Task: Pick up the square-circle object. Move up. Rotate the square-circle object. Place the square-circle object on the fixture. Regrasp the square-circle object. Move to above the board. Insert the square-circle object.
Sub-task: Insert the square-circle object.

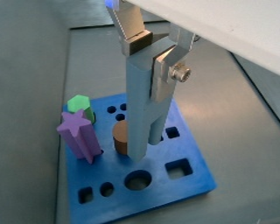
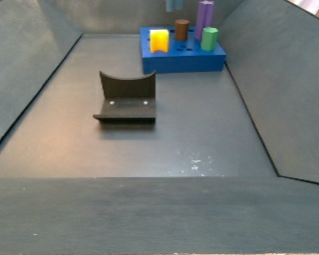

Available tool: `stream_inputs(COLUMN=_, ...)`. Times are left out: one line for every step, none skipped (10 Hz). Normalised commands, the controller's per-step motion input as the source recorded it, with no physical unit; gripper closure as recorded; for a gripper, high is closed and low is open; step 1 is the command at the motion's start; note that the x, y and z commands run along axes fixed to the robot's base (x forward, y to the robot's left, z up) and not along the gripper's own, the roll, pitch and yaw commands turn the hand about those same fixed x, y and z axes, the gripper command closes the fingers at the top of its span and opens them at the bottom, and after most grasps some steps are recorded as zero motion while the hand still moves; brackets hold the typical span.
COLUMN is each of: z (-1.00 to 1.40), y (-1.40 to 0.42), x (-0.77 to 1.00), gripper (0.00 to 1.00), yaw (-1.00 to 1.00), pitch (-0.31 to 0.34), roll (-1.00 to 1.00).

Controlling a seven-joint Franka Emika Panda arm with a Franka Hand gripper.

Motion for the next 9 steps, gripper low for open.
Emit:
stream_inputs(z=-0.2, y=-0.13, x=-0.25, gripper=1.0, yaw=-0.78, pitch=0.031, roll=0.09)
stream_inputs(z=-0.23, y=-0.25, x=-0.23, gripper=1.0, yaw=-0.71, pitch=0.09, roll=0.13)
stream_inputs(z=-0.2, y=-0.31, x=-0.19, gripper=1.0, yaw=-0.71, pitch=0.13, roll=0.17)
stream_inputs(z=-0.29, y=-0.25, x=-0.31, gripper=1.0, yaw=-0.65, pitch=0.136, roll=0.16)
stream_inputs(z=-0.22, y=-0.22, x=-0.35, gripper=1.0, yaw=-0.6, pitch=0.174, roll=0.16)
stream_inputs(z=-0.2, y=-0.23, x=-0.39, gripper=1.0, yaw=-0.54, pitch=0.199, roll=0.16)
stream_inputs(z=-0.26, y=-0.19, x=-0.38, gripper=1.0, yaw=-0.56, pitch=0.176, roll=0.14)
stream_inputs(z=-0.39, y=-0.09, x=-0.35, gripper=1.0, yaw=-0.64, pitch=0.131, roll=0.08)
stream_inputs(z=-0.38, y=0.0, x=-0.2, gripper=1.0, yaw=-0.85, pitch=0.081, roll=0.06)
